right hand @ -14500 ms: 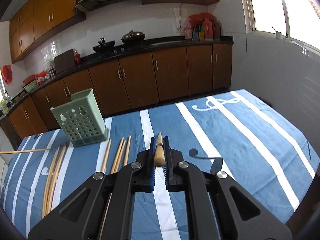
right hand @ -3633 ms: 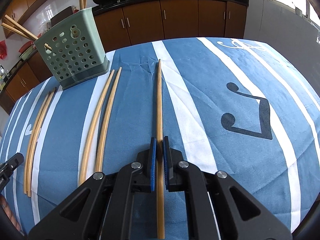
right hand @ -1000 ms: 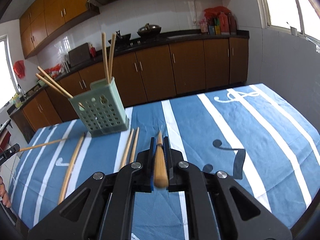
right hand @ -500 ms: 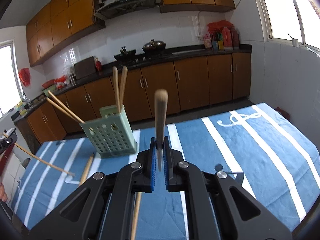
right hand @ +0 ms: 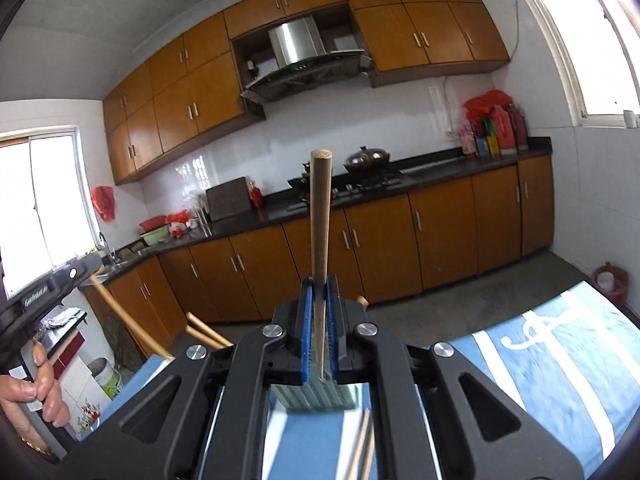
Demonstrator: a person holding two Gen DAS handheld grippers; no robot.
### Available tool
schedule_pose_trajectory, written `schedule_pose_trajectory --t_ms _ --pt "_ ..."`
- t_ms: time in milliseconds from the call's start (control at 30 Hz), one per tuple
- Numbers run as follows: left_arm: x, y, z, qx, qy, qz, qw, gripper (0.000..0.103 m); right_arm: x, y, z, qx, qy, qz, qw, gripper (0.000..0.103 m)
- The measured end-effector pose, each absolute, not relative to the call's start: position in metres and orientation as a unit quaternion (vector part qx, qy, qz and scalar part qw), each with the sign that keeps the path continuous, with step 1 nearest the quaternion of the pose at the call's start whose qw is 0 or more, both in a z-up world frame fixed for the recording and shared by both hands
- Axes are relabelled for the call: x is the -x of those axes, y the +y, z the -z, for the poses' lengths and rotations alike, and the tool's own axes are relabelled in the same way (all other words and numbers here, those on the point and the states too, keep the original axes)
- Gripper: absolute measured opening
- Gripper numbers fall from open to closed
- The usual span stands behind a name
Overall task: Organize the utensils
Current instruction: 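Lift both held chopsticks upright and carry them above the green holder, then lower both chopsticks into the green holder and open both tools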
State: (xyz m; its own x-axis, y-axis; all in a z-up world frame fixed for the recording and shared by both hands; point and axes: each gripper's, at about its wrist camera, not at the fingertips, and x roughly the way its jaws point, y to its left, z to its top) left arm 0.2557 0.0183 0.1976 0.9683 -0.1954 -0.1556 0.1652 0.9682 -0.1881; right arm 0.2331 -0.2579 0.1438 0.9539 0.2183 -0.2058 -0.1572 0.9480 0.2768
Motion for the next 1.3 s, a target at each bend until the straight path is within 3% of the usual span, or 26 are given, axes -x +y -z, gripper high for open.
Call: schedule_pose_trajectory --t_ms 267,600,1100,1167,1233,1300 --pt "-0.303 -0.012 -0.205 0.098 0.053 0.072 0.991 0.008 -0.276 -0.24 -0.139 -0.114 0.121 -0.101 0.981 0.007" --pt "-0.356 -0.019 -0.152 0.099 0.103 0.07 0.987 0.008 -0.315 -0.236 -0.097 -0.124 0.184 -0.11 0.969 0.007" --pt "-0.354 -0.005 -0.14 0.115 0.116 0.068 0.984 0.01 -0.316 -0.229 -0.1 -0.118 0.195 -0.102 0.968 0.009" --pt "-0.352 -0.004 -0.141 0.118 0.116 0.068 0.984 0.01 -0.314 -0.227 -0.103 -0.118 0.191 -0.101 0.969 0.014" --pt "-0.349 -0.004 -0.143 0.119 0.116 0.067 0.984 0.01 -0.309 -0.225 -0.105 -0.115 0.186 -0.097 0.971 0.034" --pt "-0.345 -0.004 -0.144 0.118 0.115 0.065 0.984 0.011 -0.307 -0.223 -0.107 -0.108 0.182 -0.091 0.973 0.035"
